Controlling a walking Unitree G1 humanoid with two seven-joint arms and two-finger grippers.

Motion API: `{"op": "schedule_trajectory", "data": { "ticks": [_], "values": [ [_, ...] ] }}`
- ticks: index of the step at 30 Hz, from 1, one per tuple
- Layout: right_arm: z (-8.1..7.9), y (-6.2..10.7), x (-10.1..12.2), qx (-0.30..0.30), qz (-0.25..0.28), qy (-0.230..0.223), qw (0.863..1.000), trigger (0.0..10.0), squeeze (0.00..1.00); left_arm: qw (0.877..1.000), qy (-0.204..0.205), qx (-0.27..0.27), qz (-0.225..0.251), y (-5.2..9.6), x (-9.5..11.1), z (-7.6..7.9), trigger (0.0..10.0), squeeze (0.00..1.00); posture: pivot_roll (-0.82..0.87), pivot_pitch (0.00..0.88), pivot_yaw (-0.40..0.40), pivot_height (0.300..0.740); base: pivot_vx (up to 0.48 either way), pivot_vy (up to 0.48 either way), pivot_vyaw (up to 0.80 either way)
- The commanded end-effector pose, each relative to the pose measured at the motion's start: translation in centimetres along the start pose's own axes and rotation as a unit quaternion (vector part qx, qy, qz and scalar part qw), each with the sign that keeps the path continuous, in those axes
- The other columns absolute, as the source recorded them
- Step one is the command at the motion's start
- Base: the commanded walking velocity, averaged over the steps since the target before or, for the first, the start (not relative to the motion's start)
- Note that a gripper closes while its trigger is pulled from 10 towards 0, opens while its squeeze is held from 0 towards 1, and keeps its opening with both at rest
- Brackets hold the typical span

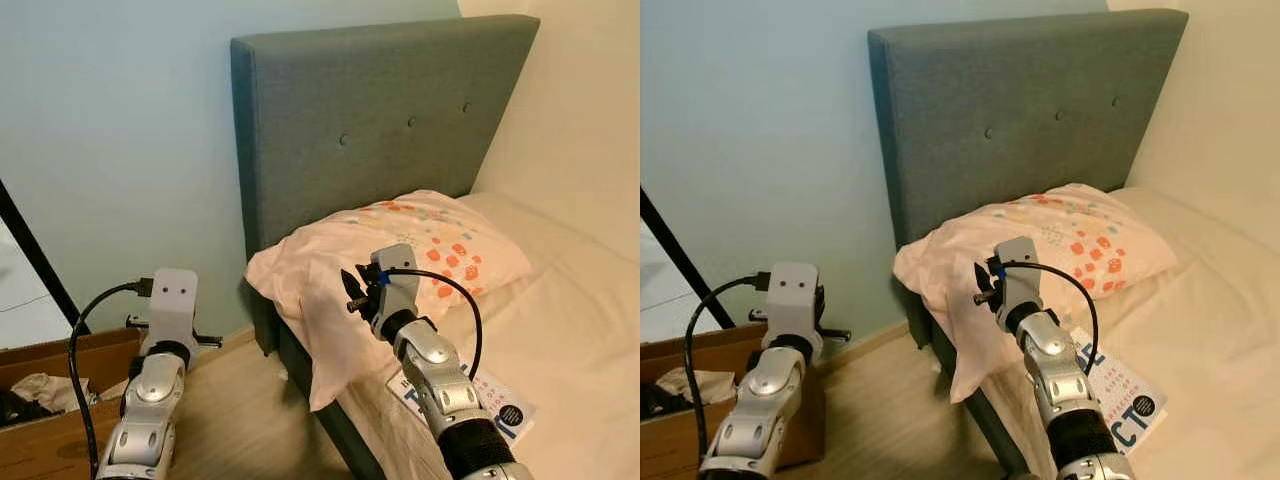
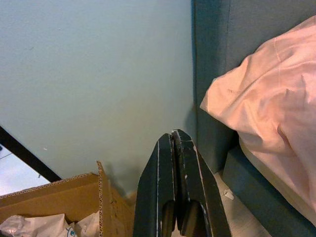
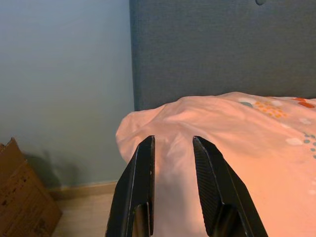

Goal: Clean up the room

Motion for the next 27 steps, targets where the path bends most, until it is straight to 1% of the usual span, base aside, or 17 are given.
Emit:
{"op": "schedule_trajectory", "data": {
  "ticks": [1,27],
  "values": [
    [0.0,0.0,0.18,0.0,0.007,-0.004,1.0,10.0,0.0,1.0,0.004,-0.006,-0.001,-0.08,-0.09,0.21,10.0,0.0,-0.01,0.0,-0.059,0.626,0.0,0.0,0.0],
    [-0.06,0.04,0.15,-0.002,0.013,-0.003,1.0,10.0,0.0,1.0,0.0,-0.009,0.007,-0.3,0.11,0.15,10.0,0.0,-0.01,0.0,-0.05,0.626,0.0,0.0,0.0]
  ]
}}
Point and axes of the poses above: a point about 5 cm out from each wrist's last joint towards the gripper, its own y axis pointing back from the gripper into the wrist, its own x axis along the axis of the wrist's last joint, z = x × y, the point moved 4 cm from there along -y, pointing out of the wrist towards the gripper, and after that the axes turned 1 degree about y, right-handed, at the moved point
